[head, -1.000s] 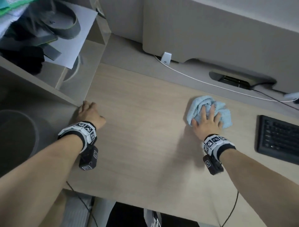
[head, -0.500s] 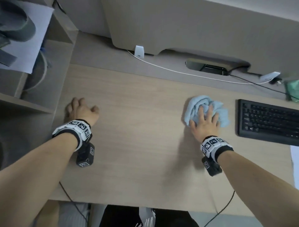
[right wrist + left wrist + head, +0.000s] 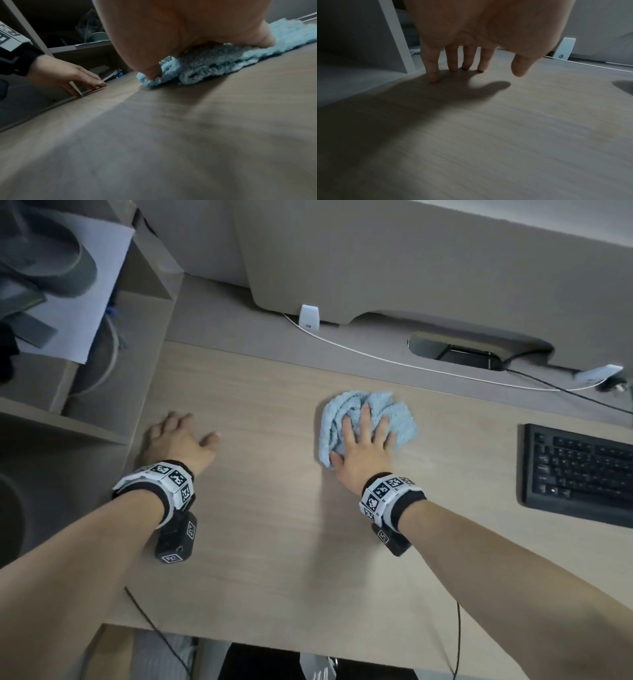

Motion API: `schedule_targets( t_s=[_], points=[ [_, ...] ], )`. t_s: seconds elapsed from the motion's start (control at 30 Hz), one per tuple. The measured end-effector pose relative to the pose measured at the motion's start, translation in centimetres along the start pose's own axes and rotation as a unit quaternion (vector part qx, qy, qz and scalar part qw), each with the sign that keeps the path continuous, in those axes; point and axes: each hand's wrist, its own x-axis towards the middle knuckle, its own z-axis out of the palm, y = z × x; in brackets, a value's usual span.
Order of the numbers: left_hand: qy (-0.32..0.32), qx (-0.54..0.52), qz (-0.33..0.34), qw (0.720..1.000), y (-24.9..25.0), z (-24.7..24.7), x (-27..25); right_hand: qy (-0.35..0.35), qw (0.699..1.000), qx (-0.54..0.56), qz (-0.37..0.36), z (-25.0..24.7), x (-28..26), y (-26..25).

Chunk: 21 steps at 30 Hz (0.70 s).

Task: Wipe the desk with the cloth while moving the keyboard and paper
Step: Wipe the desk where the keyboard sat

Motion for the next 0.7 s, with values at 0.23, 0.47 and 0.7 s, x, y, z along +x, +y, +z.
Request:
schedule_targets(
  t_s=[0.23, 0.47, 0.7],
  points=[
    [-0.005, 0.018, 0.062, 0.998, -1.0, -1.8, 0.0, 0.014, 0.997, 0.008, -0.07, -3.3, 5.3, -2.5],
    [-0.005, 0.003, 0.087, 0.996, -1.3, -2.5, -0.5, 0.049, 0.989, 0.009, -0.14, -7.2, 13.9, -11.9],
    [0.029, -0.043, 0.13, 0.99, -3.5, -2.3, 0.1, -0.013, 0.929, -0.084, -0.361, -6.6, 14.5, -19.9]
  ],
)
